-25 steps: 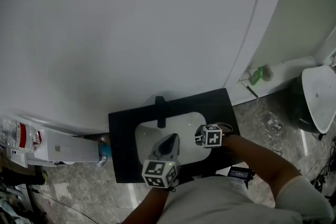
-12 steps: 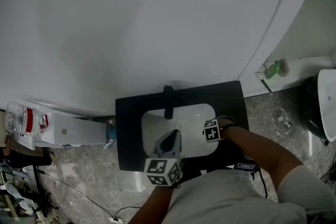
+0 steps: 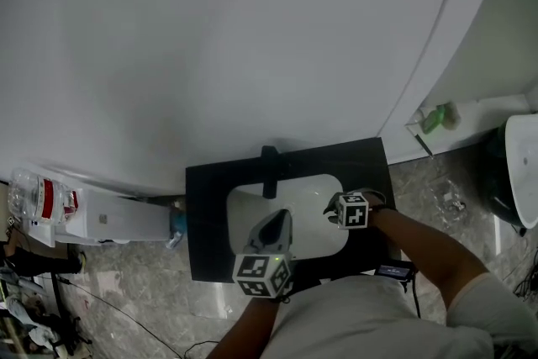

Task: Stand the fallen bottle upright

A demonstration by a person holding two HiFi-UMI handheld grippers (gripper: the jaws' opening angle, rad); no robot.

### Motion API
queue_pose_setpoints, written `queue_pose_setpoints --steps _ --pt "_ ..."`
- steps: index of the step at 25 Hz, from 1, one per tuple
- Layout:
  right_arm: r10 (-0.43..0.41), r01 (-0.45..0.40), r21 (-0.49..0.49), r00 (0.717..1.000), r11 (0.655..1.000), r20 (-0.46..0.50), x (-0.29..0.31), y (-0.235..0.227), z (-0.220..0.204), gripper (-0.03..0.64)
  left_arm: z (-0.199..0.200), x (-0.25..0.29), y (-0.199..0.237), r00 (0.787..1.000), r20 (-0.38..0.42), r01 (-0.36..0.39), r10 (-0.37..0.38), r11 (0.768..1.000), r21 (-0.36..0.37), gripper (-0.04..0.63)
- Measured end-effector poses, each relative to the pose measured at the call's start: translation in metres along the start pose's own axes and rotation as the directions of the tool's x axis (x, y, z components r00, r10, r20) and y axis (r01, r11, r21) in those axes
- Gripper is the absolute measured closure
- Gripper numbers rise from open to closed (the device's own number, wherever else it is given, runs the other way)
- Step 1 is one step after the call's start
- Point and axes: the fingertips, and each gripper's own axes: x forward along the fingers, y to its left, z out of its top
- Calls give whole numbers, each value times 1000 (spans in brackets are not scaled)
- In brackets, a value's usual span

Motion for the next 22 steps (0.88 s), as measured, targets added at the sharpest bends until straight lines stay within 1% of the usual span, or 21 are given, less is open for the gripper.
queue_pose_setpoints --steps 2,4,9,12,15,20,22 --pt "-64 62 42 997 997 51 -21 -5 -1 522 4 4 -8 1000 5 27 -27 1000 7 586" --pt "-130 122 92 987 988 92 -41 -8 -5 523 8 8 -17 998 9 57 -57 998 19 586" --pt "-279 244 216 949 945 149 -79 0 -23 526 21 15 -44 990 9 137 -138 988 71 586" --pt "-368 310 302 916 901 159 -100 13 -40 526 29 20 -65 980 0 197 -198 975 105 586" --pt "-452 361 398 877 843 161 -115 21 -62 526 33 26 -86 967 -15 252 -253 957 140 586" --pt "-557 410 508 811 758 177 -129 32 -88 525 33 33 -114 947 -42 320 -317 931 178 586" --pt "-580 419 532 796 736 174 -132 36 -93 523 32 33 -122 941 -50 339 -335 922 188 586"
